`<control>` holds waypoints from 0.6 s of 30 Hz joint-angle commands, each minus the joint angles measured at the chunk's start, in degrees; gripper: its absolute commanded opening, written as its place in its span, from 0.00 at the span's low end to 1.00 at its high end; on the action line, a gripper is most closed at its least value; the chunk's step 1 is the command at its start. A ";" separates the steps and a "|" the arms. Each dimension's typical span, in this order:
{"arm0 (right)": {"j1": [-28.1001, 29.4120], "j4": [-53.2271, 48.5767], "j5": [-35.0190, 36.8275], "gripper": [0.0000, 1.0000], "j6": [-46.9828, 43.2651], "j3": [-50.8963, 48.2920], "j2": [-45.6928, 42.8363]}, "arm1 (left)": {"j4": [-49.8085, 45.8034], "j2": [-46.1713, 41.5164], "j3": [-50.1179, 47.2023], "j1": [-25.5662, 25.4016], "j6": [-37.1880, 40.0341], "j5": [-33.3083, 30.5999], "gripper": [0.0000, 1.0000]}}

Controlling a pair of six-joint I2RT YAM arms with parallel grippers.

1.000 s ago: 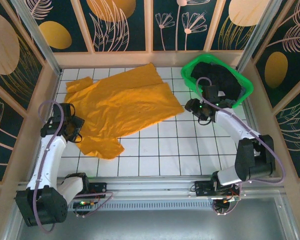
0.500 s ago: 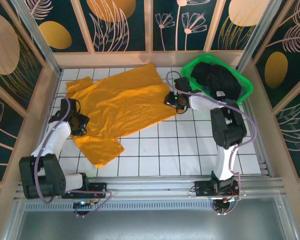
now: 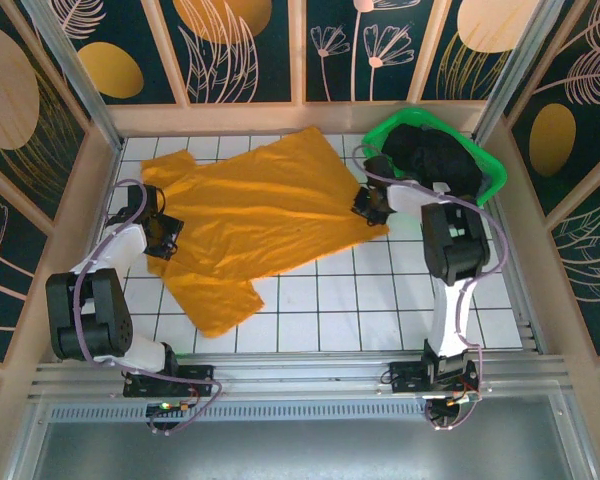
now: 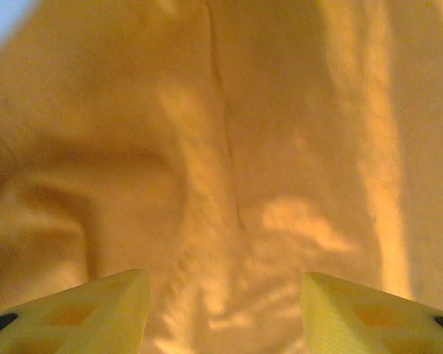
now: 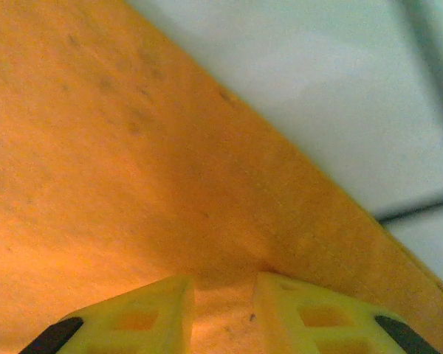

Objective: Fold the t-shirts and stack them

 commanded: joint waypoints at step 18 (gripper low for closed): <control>-1.46 -4.73 0.06 0.42 0.97 -9.05 -13.13 | 0.37 14.51 9.69 -0.34 6.49 -4.37 0.51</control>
